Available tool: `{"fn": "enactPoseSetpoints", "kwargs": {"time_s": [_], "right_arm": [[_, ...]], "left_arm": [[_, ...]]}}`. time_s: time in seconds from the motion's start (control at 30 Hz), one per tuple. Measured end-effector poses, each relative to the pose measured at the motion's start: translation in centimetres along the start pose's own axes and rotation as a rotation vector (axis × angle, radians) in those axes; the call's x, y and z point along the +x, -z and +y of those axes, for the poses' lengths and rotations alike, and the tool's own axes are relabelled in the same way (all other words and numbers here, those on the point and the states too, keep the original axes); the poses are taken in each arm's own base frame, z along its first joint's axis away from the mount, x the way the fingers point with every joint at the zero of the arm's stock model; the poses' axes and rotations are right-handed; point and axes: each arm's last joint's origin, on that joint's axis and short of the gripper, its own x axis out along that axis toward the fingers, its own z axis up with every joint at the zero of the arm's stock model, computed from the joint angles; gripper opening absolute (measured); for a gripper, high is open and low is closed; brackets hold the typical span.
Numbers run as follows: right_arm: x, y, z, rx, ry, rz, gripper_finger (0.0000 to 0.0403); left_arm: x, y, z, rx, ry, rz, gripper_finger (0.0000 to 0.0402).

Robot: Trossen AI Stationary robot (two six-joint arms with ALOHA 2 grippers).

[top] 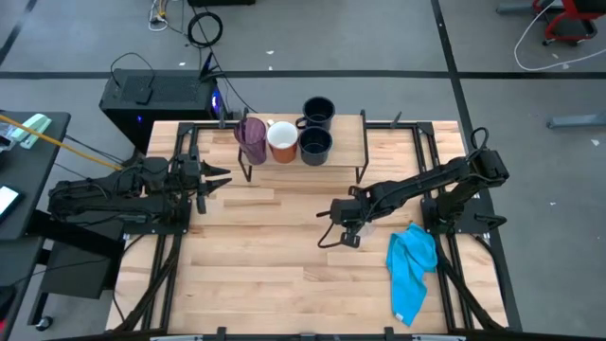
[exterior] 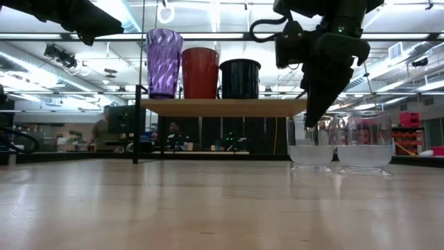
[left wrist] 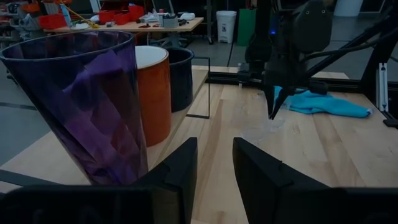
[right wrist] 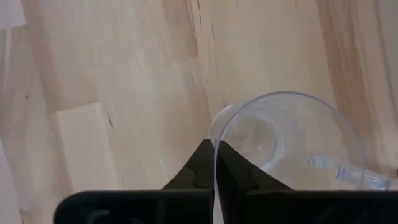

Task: Stack small to large cups/mugs on shelf
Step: Put the transparent mug on the shelf

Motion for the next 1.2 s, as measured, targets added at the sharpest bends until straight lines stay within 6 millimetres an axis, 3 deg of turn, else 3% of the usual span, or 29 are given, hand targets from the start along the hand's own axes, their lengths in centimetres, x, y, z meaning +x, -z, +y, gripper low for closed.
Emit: {"fn": "enactPoseSetpoints", "kwargs": {"time_s": [0.23, 0.57, 0.9, 1.2], "right_arm": [[-1.7, -1.5, 0.3, -0.064, -0.024, -0.048, 0.0004], [-7.5, -4.6, -0.7, -0.139, -0.002, -0.045, 0.0002], [-12.2, -6.4, -3.4, -0.208, 0.072, -0.051, 0.0002], [-13.5, -7.1, -6.7, -0.217, 0.112, -0.033, 0.0002]], "left_arm": [[0.0, 0.0, 0.0, 0.0, 0.0, 0.0, 0.011], [0.0, 0.0, 0.0, 0.001, 0.0, 0.002, 0.011], [0.0, 0.0, 0.0, -0.016, 0.0, 0.003, 0.011], [0.0, 0.0, 0.0, -0.016, 0.0, 0.003, 0.011]]}}
